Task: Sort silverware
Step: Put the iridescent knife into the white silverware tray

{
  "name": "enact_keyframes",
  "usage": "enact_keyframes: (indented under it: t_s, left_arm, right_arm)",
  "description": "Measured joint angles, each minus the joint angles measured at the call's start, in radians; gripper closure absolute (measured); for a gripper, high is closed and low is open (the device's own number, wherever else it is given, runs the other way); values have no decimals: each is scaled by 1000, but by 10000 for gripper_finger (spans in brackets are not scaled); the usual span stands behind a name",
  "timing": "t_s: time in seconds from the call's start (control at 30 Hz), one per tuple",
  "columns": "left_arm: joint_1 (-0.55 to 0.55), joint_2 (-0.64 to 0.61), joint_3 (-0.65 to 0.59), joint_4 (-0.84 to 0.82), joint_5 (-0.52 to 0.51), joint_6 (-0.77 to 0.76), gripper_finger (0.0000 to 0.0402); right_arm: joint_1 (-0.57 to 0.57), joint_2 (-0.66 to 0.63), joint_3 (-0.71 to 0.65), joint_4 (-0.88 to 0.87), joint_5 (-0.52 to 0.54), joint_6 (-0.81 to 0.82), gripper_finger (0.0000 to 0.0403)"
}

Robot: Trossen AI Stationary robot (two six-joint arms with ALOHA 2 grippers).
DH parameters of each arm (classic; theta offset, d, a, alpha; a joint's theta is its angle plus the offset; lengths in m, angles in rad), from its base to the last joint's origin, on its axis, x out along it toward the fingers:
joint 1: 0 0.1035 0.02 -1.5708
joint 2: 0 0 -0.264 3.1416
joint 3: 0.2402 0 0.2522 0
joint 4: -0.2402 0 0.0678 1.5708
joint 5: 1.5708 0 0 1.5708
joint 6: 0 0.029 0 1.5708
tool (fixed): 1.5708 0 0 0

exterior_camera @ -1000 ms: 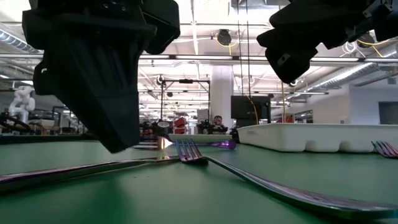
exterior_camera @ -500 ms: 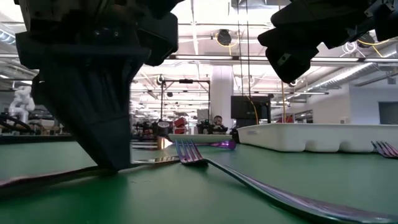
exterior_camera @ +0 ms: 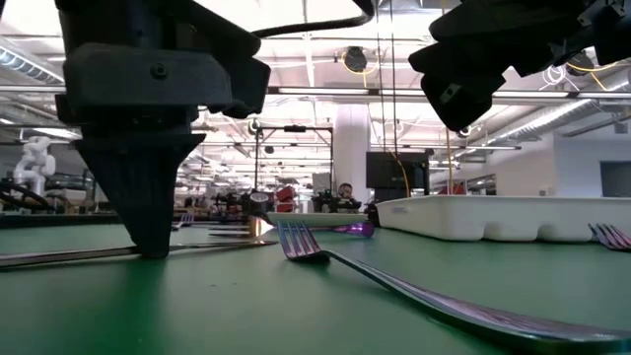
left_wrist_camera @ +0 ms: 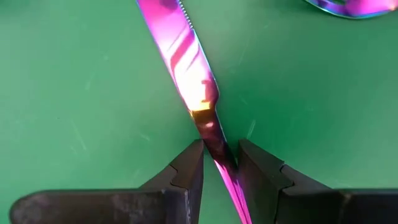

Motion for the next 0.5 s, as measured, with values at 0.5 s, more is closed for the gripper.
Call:
enact_keyframes:
  t_s: [0.5]
  left_arm:
    - [14,0,-2,49,17,53,377]
  right_arm:
    - [0,0,0,-1,-2,1,303]
